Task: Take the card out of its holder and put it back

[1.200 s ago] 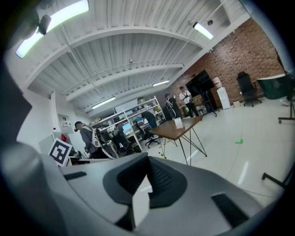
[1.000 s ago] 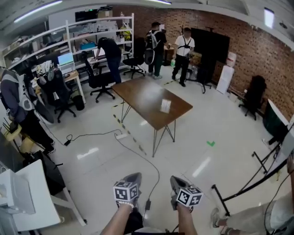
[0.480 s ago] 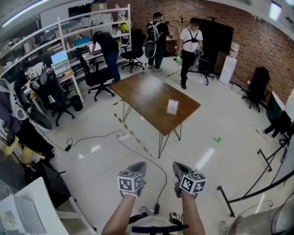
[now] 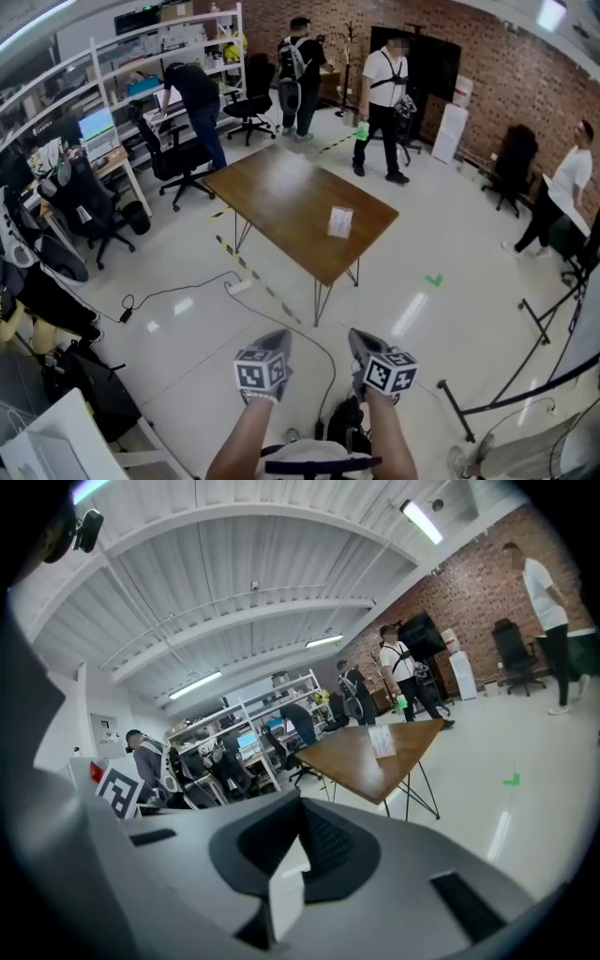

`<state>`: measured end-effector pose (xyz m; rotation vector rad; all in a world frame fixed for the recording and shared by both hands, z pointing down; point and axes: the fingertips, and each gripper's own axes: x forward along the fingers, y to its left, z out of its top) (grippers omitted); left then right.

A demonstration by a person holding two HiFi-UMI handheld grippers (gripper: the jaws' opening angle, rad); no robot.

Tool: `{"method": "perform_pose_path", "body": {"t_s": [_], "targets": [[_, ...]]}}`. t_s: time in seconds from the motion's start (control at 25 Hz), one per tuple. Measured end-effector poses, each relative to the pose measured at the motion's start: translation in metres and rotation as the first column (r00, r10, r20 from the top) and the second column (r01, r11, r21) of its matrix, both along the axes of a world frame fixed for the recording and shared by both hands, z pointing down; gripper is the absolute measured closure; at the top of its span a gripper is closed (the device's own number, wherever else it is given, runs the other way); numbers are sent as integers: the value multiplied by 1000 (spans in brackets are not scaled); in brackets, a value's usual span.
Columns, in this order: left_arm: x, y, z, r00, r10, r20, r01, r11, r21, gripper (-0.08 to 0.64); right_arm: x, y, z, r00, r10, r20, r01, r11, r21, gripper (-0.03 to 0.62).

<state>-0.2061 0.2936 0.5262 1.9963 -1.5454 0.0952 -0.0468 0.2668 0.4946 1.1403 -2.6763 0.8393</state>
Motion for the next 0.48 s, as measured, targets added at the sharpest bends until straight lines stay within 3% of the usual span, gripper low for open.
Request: {"method": "perform_pose_path", "body": {"t_s": [0.48], "targets": [[20,-87,3,1000,-8,3,8,1000,-7,560,12,-93,-1,1000,-27,12,27,1000,-8,588]]}}
